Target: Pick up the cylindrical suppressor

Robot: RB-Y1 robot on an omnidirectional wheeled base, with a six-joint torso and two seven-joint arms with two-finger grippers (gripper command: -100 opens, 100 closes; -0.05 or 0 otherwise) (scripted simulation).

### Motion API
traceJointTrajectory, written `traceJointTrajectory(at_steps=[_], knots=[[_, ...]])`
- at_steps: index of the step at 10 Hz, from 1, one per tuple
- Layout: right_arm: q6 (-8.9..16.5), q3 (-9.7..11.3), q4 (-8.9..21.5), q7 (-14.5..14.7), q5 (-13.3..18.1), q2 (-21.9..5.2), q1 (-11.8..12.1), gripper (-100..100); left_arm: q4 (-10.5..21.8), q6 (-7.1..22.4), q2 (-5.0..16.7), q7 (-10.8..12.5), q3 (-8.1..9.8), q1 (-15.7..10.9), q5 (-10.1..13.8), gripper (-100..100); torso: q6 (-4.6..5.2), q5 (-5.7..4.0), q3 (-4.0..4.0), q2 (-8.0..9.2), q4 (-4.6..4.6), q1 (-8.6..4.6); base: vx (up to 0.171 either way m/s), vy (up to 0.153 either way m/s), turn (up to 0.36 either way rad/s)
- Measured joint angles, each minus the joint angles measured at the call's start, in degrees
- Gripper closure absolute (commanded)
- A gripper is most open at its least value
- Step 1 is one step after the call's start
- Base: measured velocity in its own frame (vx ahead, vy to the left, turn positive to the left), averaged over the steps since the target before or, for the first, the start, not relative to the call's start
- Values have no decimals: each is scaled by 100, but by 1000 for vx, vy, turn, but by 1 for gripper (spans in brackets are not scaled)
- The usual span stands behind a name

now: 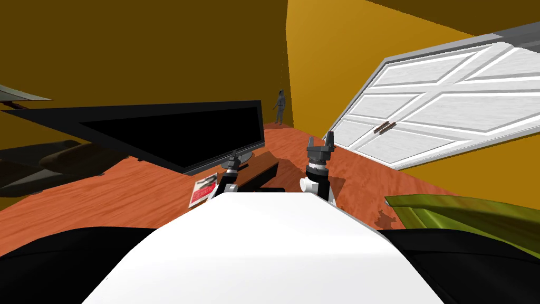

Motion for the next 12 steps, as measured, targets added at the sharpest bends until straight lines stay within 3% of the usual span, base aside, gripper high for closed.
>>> traceJointTrajectory(at_steps=[4, 6, 12], knots=[[0, 0, 0, 0, 0, 0, 0, 0, 579, 459, 229, 52, 35, -289, 317, -100, 0, 0, 0, 0, 0, 0, -1, -4, -82], [0, 0, 0, 0, 0, 0, 0, 0, 893, 511, 374, 110, 59, -352, 456, -100, 2, 0, 0, 1, 0, 1, -3, -5, -115], [0, 0, 0, 0, 0, 0, 0, 0, 1752, 1056, 655, 208, 90, -617, 892, -100, -2, 0, 1, 2, 0, 1, -4, -5, -117]])
